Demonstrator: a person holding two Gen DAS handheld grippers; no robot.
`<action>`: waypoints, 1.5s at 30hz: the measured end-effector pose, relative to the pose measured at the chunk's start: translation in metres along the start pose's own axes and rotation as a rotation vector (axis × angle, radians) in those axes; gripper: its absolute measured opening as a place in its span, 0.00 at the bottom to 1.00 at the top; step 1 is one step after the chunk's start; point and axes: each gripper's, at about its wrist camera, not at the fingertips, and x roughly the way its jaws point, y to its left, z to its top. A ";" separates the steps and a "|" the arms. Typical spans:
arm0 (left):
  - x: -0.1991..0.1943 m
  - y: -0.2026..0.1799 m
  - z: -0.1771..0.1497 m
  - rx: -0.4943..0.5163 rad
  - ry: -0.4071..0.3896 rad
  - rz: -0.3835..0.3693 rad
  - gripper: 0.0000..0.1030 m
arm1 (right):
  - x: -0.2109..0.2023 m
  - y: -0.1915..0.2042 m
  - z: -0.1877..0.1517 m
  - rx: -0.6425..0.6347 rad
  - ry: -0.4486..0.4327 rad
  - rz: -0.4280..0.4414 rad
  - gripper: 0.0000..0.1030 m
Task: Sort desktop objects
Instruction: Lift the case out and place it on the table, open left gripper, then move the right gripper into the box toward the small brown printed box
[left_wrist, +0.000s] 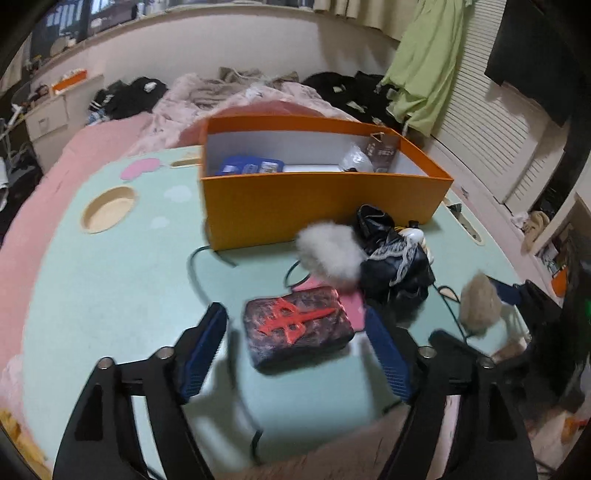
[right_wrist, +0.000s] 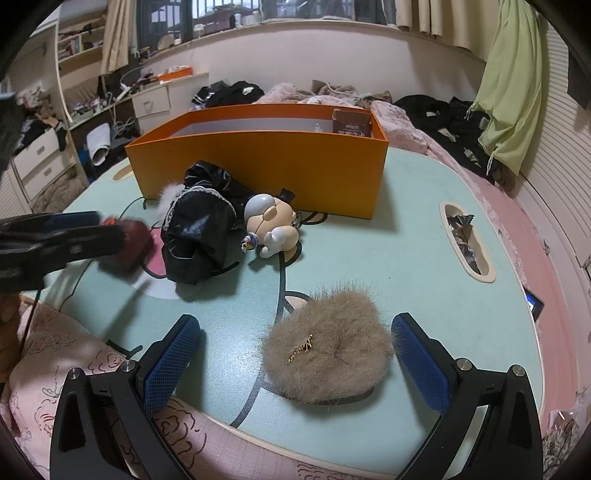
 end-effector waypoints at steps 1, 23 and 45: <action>-0.005 0.001 -0.005 0.004 -0.001 0.009 0.79 | -0.001 0.000 0.001 0.000 0.000 0.000 1.00; 0.016 -0.009 -0.022 0.091 0.094 0.088 1.00 | 0.000 -0.005 -0.002 0.004 -0.001 -0.003 1.00; 0.018 -0.013 -0.019 0.093 0.100 0.082 1.00 | 0.015 -0.059 0.199 0.163 0.100 -0.015 0.41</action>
